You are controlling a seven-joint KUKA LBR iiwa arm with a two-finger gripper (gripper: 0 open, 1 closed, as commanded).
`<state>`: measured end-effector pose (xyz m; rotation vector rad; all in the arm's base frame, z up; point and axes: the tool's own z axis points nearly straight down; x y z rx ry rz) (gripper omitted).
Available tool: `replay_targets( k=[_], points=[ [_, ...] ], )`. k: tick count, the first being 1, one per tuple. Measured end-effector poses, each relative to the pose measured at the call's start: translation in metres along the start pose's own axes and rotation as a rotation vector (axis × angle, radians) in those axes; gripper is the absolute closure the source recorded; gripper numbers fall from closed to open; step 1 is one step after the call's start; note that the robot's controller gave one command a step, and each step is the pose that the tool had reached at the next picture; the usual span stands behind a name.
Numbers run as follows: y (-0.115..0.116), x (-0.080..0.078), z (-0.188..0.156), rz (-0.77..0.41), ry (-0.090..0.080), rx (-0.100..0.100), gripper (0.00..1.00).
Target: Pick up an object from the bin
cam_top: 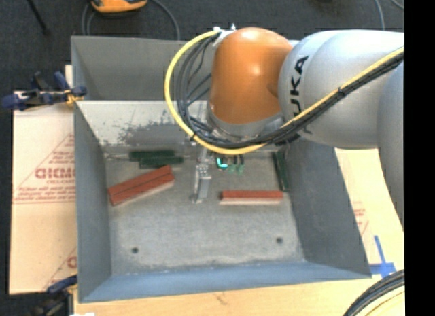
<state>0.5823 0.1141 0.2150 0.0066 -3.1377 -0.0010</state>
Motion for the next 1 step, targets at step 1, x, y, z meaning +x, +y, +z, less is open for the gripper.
replay_targets(
  k=[1],
  points=[
    [-0.0005, -0.0016, -0.0048, 0.002, -0.008, -0.001, 0.00]
  ],
)
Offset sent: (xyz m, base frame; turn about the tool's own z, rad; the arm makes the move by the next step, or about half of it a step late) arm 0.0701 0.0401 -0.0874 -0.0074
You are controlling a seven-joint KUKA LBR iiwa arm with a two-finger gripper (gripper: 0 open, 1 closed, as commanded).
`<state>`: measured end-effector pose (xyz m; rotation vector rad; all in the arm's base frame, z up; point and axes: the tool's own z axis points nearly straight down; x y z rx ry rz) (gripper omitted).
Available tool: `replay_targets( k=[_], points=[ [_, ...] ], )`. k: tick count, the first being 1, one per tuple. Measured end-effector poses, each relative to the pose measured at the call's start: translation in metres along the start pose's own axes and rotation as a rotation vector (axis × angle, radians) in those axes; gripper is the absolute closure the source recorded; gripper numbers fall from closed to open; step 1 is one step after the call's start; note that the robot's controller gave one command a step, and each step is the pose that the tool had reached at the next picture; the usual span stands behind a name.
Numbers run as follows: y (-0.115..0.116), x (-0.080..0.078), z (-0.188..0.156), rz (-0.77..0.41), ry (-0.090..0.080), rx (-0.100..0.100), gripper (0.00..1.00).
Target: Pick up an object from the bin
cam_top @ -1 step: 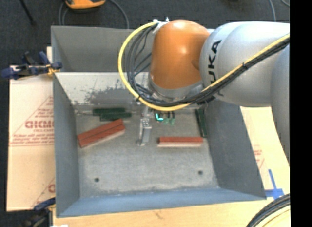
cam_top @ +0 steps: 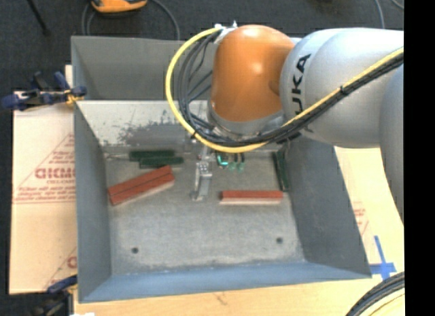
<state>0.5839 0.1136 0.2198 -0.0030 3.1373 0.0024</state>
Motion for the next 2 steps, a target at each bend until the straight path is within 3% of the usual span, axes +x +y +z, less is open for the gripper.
replay_targets(
  k=[1, 2],
  points=[
    [0.021, -0.041, 0.042, -0.007, -0.014, -0.002, 0.00],
    [0.045, -0.030, 0.097, -0.168, 0.000, 0.001, 0.00]
  ],
)
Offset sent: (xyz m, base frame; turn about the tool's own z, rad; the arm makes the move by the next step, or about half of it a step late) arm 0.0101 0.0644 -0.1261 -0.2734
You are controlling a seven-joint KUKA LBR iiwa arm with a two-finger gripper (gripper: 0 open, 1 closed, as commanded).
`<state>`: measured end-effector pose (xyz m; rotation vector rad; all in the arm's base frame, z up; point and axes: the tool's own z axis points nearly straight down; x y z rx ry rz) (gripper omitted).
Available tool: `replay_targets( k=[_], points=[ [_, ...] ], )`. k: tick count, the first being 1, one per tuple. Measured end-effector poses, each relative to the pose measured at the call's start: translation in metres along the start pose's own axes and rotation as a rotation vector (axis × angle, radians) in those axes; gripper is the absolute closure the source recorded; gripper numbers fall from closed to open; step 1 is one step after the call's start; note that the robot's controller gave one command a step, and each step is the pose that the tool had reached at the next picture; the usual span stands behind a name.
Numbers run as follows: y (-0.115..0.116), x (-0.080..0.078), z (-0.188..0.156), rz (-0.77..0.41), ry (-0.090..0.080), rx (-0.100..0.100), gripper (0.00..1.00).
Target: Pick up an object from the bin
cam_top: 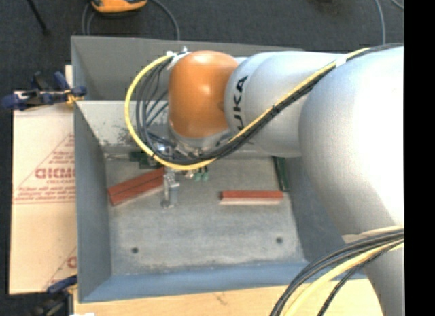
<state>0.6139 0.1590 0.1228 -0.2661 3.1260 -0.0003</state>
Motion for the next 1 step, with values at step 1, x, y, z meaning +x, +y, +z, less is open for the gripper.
replay_targets(
  k=[1],
  points=[
    [0.0234, -0.0173, 0.0521, -0.183, 0.000, -0.002, 1.00]
  ],
)
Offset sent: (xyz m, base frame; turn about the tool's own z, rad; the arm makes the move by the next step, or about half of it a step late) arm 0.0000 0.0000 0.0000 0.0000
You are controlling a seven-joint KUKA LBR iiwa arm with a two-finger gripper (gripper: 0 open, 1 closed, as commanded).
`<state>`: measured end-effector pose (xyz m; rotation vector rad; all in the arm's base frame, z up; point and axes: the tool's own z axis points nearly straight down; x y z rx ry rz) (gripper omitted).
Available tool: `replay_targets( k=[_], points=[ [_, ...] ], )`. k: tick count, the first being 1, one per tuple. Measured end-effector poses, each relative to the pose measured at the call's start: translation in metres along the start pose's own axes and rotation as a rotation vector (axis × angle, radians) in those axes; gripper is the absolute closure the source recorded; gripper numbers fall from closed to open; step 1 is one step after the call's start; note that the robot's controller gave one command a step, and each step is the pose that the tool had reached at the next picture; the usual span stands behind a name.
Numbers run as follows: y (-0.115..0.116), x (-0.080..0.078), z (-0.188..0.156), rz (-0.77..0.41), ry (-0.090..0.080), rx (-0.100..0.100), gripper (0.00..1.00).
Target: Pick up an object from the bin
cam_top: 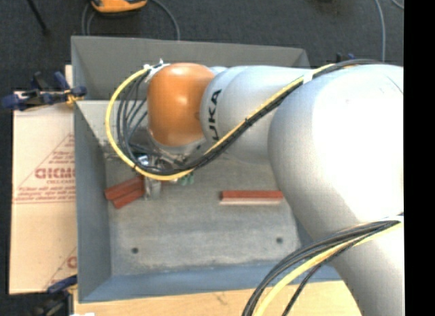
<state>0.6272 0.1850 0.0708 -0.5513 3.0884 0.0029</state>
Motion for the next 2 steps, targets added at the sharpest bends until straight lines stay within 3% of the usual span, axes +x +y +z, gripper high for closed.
replay_targets(
  k=[1, 2],
  points=[
    [0.000, 0.000, 0.000, 0.001, 0.000, 0.000, 1.00],
    [0.015, -0.008, -0.144, 0.009, -0.003, 0.002, 1.00]
  ],
)
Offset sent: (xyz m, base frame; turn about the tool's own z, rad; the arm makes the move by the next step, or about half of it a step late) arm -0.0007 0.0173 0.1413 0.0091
